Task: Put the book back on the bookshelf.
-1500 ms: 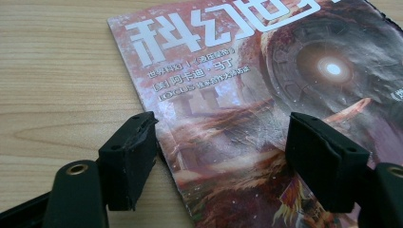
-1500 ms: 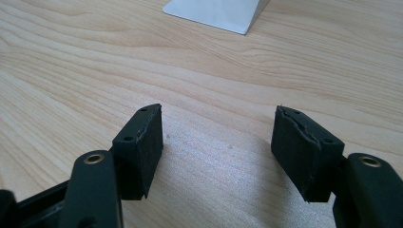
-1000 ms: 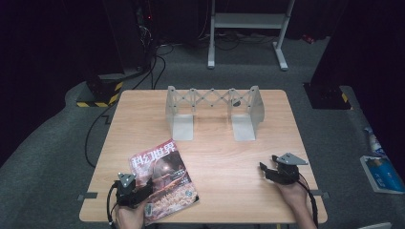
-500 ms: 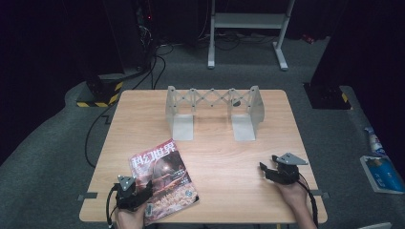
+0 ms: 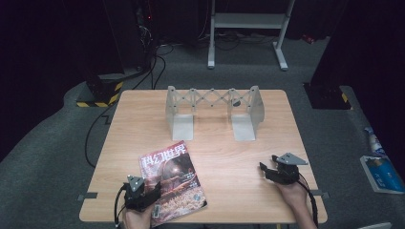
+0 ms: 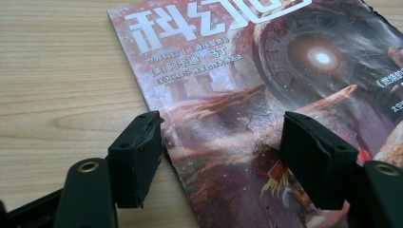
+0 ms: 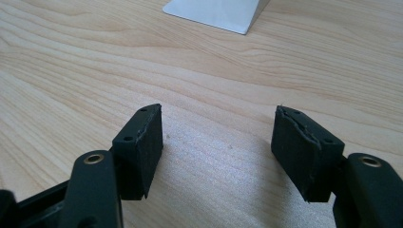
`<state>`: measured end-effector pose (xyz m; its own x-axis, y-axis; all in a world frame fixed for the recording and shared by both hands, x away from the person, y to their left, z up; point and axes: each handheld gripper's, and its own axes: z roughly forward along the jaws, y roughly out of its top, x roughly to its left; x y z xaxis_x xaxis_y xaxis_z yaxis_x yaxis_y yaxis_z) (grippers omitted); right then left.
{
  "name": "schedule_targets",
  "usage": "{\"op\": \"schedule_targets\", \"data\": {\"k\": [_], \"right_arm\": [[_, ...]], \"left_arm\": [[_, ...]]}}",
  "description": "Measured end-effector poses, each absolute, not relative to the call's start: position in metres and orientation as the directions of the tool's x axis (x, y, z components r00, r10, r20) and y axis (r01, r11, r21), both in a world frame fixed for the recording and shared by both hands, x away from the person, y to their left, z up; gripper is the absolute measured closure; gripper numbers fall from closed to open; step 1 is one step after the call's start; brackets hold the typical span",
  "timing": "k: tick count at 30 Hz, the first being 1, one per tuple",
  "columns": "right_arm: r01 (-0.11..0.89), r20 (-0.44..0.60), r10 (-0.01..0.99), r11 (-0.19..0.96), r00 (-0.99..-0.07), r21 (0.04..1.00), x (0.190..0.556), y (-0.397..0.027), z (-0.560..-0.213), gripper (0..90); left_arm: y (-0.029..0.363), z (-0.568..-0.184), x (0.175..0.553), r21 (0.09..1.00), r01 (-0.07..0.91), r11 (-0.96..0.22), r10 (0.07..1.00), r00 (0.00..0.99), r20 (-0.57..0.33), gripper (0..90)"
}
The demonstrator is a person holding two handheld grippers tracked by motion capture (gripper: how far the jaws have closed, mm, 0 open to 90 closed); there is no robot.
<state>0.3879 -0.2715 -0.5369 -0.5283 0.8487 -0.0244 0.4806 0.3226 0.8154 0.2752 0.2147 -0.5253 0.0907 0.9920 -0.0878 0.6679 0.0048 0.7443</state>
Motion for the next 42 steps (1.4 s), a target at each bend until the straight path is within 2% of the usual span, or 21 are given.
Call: {"op": "schedule_targets", "data": {"k": [42], "right_arm": [[0.505, -0.021, 0.852, 0.330, -0.524, 0.798, 0.388, -0.270, -0.534, 37.1]], "left_arm": [[0.166, -0.525, 0.309, 0.746, 0.663, -0.069, 0.976, 0.200, -0.087, 30.7]]}}
